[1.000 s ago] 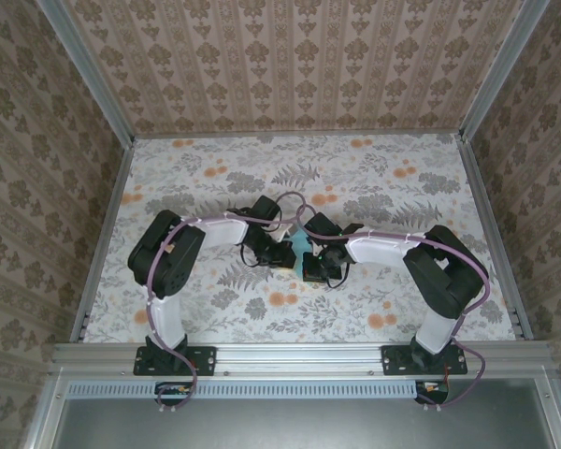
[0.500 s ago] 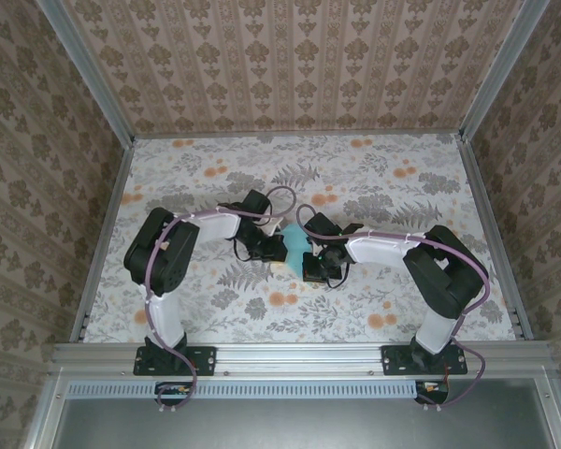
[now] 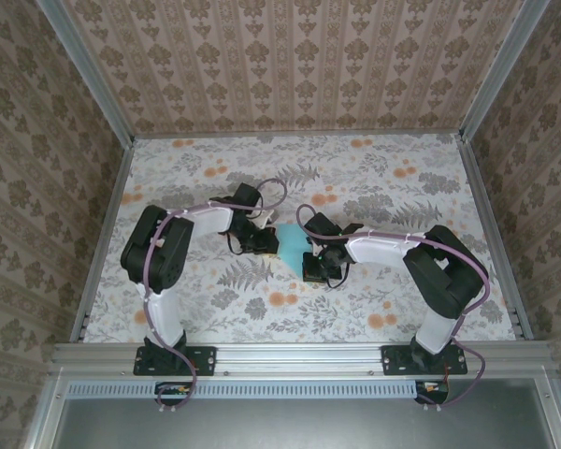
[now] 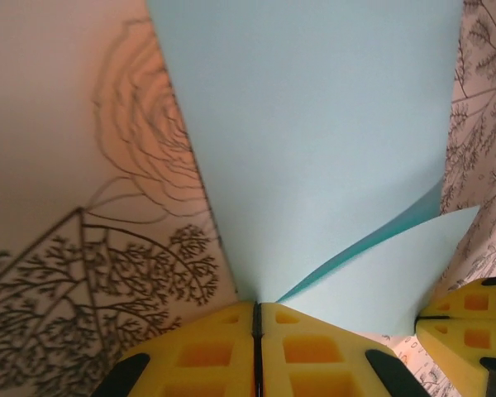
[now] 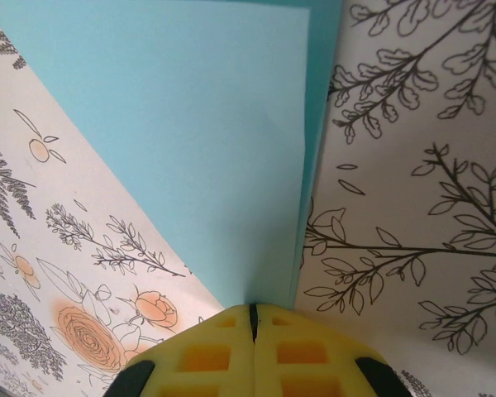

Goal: Fold a paper plane with a square sheet of paper (fold left side to right side)
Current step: Third fold the triangle at the center of the table.

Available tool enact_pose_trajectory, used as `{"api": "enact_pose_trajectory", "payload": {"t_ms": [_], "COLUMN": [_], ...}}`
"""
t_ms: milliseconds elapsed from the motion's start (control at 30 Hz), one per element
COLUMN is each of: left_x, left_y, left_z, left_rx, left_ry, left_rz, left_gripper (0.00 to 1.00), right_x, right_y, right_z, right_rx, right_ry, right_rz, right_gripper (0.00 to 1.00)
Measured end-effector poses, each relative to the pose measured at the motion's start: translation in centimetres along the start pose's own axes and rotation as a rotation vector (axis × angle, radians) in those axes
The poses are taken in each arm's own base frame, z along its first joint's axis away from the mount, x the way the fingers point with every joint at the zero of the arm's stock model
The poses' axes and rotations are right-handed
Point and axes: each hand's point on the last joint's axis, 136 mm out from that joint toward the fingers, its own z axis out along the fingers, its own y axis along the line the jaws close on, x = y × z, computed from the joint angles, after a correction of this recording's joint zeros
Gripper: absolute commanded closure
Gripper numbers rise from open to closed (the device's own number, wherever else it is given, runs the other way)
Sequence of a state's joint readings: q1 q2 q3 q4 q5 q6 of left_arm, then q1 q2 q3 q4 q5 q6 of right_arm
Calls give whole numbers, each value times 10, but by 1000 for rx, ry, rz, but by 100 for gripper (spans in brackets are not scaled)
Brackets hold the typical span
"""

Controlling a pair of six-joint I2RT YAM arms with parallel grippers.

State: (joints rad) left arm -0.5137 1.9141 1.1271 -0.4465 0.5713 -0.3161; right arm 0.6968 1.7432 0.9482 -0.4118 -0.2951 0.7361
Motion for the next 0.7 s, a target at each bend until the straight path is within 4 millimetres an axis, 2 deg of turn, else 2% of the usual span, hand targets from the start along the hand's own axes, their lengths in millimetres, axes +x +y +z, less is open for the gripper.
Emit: {"api": "enact_pose_trajectory", "payload": {"t_ms": [267,467,600,700], "left_x": [-1,-5,-12,-16], "left_y": [1,5,5,2], "left_z": [-1,-7,-25,-50], "left_rx": [-2,-10,-20,-14], "left_ry": [0,-19,-72,-141], "left_rz": [-2,-6,-4,-7], "left_gripper": [89,78,67,59], "right_x": [0,-1,-1,-3], "right_y": [0,2,2,3], "right_z": [0,-1,-4,-11], "right_rx": [0,-8,-12,-3], "right_ry": [0,-7,-25,-57], "right_rz": [0,-5,-24,-58], "right_gripper": [100,98,89,79]}}
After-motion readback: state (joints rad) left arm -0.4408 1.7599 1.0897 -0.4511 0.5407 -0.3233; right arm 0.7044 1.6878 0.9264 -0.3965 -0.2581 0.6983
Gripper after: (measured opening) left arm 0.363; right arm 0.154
